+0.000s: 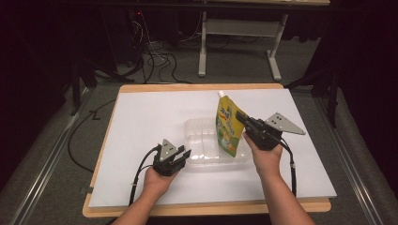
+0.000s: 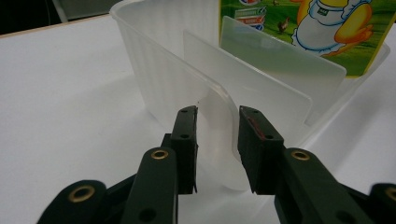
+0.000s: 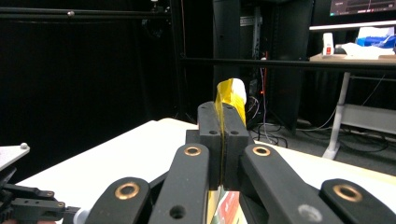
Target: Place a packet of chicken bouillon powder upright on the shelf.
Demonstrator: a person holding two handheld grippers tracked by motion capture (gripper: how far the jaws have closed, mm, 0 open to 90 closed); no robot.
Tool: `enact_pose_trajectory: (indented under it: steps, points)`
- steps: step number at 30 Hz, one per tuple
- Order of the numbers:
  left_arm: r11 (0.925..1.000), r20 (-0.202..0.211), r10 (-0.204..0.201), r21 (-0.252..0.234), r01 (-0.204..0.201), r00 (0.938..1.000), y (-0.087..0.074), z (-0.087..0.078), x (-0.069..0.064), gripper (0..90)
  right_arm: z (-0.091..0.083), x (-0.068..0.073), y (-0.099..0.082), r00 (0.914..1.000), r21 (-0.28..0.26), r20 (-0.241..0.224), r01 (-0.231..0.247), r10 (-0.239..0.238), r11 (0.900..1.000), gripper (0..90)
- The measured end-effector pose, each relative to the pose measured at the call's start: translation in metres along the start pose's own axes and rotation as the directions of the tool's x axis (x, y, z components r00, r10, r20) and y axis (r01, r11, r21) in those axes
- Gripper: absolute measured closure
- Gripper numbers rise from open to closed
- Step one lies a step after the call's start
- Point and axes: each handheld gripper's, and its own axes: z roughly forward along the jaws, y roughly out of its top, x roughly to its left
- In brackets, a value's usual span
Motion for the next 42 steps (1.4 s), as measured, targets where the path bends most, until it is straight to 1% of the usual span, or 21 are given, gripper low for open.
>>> enact_pose_trajectory:
  steps: [4,9,15,21,22,24,27,29,30,31,33,36,37,39,40,41,42]
  points:
    - [1.0000,0.000,0.000,0.001,0.000,1.0000,0.000,0.000,0.000,69.0,-0.001,0.004,-0.002,0.9999,-0.004,-0.008,-0.009,0.009,1.0000,90.0]
    - [1.0000,0.002,0.002,0.002,-0.002,1.0000,0.000,0.000,0.001,69.1,-0.005,0.009,-0.005,0.9997,0.006,-0.013,-0.020,0.020,0.9998,90.0]
    - [1.0000,0.000,0.000,0.002,0.000,1.0000,0.000,0.000,0.000,69.1,-0.014,0.015,-0.011,0.9999,0.026,-0.015,-0.007,0.007,0.9996,90.0]
    - [1.0000,0.001,-0.003,0.005,0.003,1.0000,0.000,0.000,0.000,68.8,-0.018,0.016,-0.013,0.9999,0.030,-0.009,0.006,-0.006,0.9995,90.0]
    - [1.0000,0.000,-0.001,0.003,0.001,1.0000,0.000,0.000,0.000,68.4,-0.019,0.016,-0.013,1.0000,0.032,-0.008,0.001,0.000,0.9995,90.0]
    - [0.9999,0.001,0.003,0.011,-0.003,1.0000,0.000,0.000,0.000,67.3,-0.019,0.016,-0.013,1.0000,0.033,-0.008,0.004,-0.004,0.9995,90.0]
    - [1.0000,0.000,-0.006,0.007,0.006,1.0000,0.000,-0.001,0.001,64.3,-0.018,0.018,-0.015,1.0000,0.048,-0.006,0.008,-0.007,0.9988,87.8]
    - [1.0000,-0.003,-0.009,0.003,0.009,1.0000,0.001,-0.003,0.002,60.8,-0.016,0.020,-0.015,0.9997,0.056,-0.016,0.021,-0.020,0.9982,82.0]
    - [0.9999,-0.003,-0.011,0.001,0.011,0.9999,0.001,-0.004,0.003,58.1,-0.017,0.022,-0.014,0.9992,0.064,-0.019,0.036,-0.034,0.9973,73.4]
    - [0.9998,-0.004,-0.021,-0.009,0.021,0.9998,0.001,-0.005,0.003,58.1,-0.017,0.022,-0.014,0.9992,0.064,-0.019,0.036,-0.034,0.9973,73.4]
    - [0.9996,-0.007,-0.023,-0.017,0.023,0.9997,0.003,-0.008,0.006,53.7,-0.019,0.024,-0.013,0.9984,0.067,-0.022,0.053,-0.052,0.9963,63.3]
    - [0.9989,0.001,-0.036,-0.029,0.036,0.9994,0.004,-0.015,0.009,48.4,-0.022,0.023,-0.012,0.9979,0.100,-0.035,0.058,-0.055,0.9933,49.0]
    - [0.9990,0.003,-0.035,-0.029,0.035,0.9994,0.004,-0.017,0.010,47.1,-0.023,0.022,-0.013,0.9974,0.103,-0.044,0.061,-0.056,0.9928,44.7]
    - [0.9989,-0.005,-0.025,-0.040,0.025,0.9997,0.005,-0.022,0.012,44.5,-0.026,0.020,-0.015,0.9966,0.127,-0.045,0.074,-0.068,0.9891,35.2]
    - [0.9991,-0.007,-0.017,-0.040,0.017,0.9998,0.005,-0.025,0.014,42.6,-0.028,0.020,-0.016,0.9958,0.138,-0.036,0.088,-0.084,0.9864,29.9]
    - [0.9992,-0.004,-0.015,-0.037,0.015,0.9999,0.005,-0.028,0.015,40.5,-0.031,0.019,-0.017,0.9955,0.138,-0.018,0.094,-0.093,0.9860,26.6]
    - [0.9993,0.000,-0.017,-0.032,0.017,0.9999,0.005,-0.030,0.017,38.6,-0.036,0.019,-0.017,0.9950,0.144,-0.011,0.099,-0.099,0.9846,24.5]
